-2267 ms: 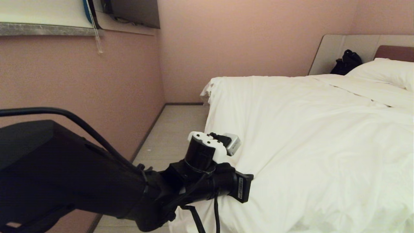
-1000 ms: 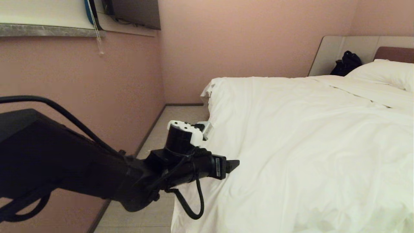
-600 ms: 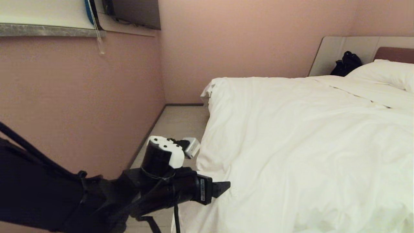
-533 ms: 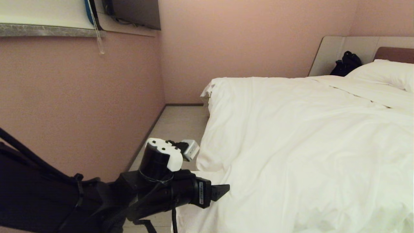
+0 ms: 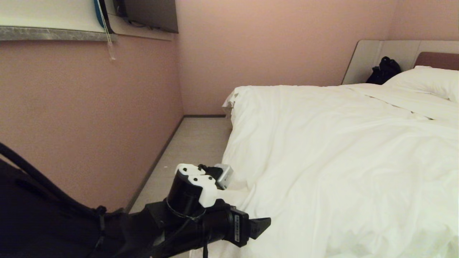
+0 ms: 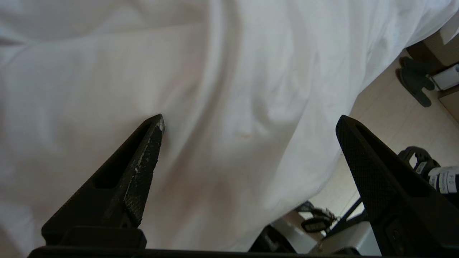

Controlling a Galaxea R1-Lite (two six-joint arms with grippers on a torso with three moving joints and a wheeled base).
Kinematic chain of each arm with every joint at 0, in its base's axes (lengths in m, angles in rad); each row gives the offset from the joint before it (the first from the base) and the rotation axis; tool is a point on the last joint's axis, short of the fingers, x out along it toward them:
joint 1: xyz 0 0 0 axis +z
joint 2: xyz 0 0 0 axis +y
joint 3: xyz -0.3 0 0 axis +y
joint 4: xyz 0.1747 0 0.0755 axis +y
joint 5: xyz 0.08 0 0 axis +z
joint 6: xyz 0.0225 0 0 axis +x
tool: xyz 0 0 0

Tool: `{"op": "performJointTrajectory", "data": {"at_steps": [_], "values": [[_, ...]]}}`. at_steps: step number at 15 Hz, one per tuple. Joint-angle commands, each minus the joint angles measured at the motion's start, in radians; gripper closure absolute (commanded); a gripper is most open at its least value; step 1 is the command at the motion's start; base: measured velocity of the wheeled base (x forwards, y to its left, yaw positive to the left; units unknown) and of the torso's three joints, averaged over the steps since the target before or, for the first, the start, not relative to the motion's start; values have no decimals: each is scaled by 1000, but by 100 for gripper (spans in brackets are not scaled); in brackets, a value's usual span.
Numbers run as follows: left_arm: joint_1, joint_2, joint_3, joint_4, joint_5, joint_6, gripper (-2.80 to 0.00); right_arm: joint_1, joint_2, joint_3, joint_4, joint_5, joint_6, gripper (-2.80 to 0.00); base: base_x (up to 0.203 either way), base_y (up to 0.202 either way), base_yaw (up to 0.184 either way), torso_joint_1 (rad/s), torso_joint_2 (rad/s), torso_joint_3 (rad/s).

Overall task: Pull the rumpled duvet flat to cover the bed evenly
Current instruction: Flatten the corners of the folded blanket

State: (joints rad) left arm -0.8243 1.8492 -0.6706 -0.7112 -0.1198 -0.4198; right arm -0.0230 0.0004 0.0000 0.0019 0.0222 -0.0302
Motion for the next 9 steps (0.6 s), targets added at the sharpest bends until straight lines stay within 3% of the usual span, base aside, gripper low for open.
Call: {"op": "performJointTrajectory", "data": {"at_steps": [1,9], "values": [[-21,50,5,-46,9,0,-280,0,0,0,0,1,0,0,0,0,0,0,0,0],[-59,168,5,-176,46,18,-280,0,0,0,0,1,0,0,0,0,0,0,0,0]]}}
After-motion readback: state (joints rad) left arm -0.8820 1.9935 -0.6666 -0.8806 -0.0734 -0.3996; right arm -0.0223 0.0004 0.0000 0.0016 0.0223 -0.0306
